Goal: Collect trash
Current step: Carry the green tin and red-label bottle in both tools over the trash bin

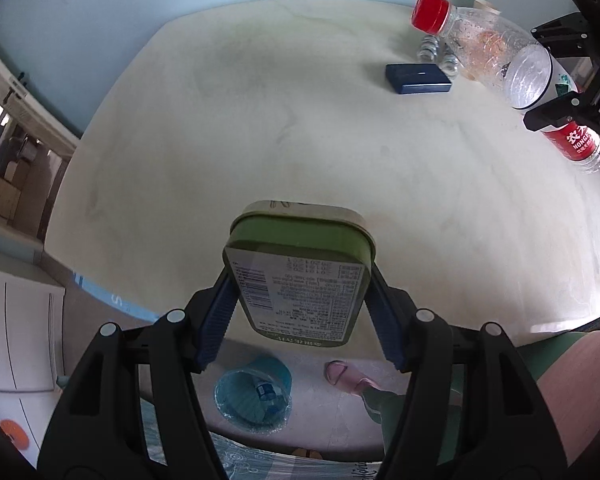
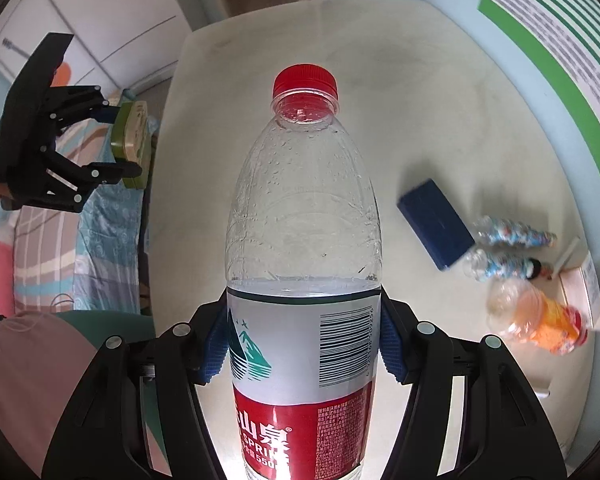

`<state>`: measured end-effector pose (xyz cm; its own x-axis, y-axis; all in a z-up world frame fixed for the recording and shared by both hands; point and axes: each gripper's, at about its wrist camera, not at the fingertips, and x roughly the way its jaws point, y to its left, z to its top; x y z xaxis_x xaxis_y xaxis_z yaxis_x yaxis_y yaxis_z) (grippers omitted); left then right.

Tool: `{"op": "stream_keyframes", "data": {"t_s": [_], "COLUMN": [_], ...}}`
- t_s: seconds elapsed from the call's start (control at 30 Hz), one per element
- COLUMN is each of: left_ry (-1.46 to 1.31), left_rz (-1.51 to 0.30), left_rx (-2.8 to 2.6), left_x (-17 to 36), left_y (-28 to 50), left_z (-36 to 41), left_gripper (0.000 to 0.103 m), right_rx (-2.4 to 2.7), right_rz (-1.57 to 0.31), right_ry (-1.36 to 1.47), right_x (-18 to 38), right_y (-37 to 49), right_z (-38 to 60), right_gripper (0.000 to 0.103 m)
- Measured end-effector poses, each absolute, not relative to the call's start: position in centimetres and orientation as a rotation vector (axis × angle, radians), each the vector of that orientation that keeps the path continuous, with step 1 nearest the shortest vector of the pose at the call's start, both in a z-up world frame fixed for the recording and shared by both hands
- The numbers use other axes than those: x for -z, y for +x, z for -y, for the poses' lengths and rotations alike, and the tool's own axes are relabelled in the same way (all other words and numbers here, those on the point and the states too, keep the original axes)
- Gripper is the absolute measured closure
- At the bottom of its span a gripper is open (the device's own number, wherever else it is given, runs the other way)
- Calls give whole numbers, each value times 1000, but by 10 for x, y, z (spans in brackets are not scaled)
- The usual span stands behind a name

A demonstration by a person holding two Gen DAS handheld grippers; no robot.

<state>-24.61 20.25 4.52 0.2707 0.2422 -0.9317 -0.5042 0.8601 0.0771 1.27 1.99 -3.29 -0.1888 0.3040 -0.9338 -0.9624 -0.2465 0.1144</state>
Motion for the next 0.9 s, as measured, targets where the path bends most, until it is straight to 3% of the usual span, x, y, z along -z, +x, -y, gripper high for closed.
{"op": "stream_keyframes", "data": {"t_s": [0.37,0.9], "left_ry": [-453,-818], "left_rz": [-1168,-1160], "left_rx": [-774,-937], "left_x": [-39,51], "left_y": [-395,-545], "left_z": [-216,-223], "left_gripper": [43,43], "right_rx": [-1880,-2132], "right_rz": [-827,-820], "right_ry": [-1225,-1549], "right_x": [27,92], "right_y": [-133,-369], "right_z": [-96,-157], "right_gripper": [41,41]}}
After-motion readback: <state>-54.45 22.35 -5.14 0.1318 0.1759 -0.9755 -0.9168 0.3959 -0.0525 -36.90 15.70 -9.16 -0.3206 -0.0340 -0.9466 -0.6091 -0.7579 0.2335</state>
